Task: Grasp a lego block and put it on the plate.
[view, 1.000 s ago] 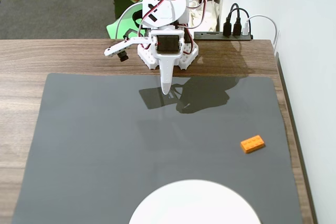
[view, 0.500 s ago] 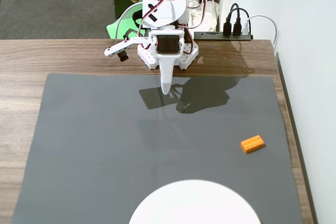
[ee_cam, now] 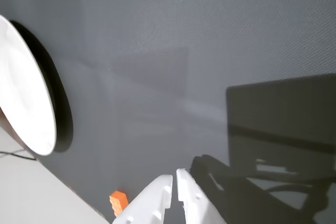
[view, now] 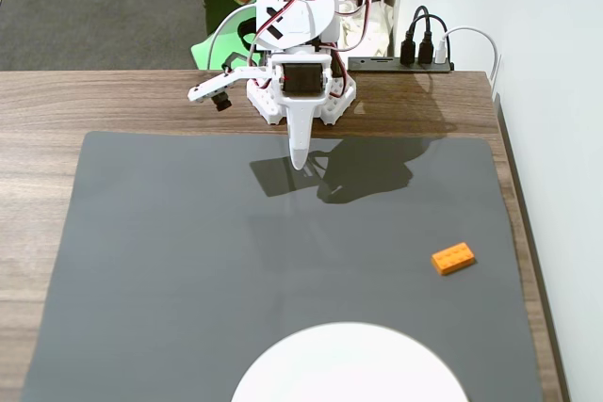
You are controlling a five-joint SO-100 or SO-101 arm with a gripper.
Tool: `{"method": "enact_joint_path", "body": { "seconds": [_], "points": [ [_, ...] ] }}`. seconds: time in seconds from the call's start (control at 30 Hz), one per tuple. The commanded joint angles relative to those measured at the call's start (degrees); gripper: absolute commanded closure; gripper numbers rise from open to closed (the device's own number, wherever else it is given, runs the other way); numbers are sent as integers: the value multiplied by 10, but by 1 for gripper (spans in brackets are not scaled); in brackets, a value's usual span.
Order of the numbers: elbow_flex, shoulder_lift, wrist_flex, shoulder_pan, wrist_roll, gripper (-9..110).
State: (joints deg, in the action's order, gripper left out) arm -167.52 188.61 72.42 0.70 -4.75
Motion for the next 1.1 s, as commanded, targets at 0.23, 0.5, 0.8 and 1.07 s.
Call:
{"method": "enact_joint_path", "body": {
  "seconds": [0.23, 0.5, 0.8, 1.07],
  "points": [
    [7, -35, -17, -37, -37, 101],
    [29, -178, -127, -69, -178, 101],
    [139, -362, -162, -111, -260, 101],
    [210, -426, -138, -156, -262, 101]
  ]
}}
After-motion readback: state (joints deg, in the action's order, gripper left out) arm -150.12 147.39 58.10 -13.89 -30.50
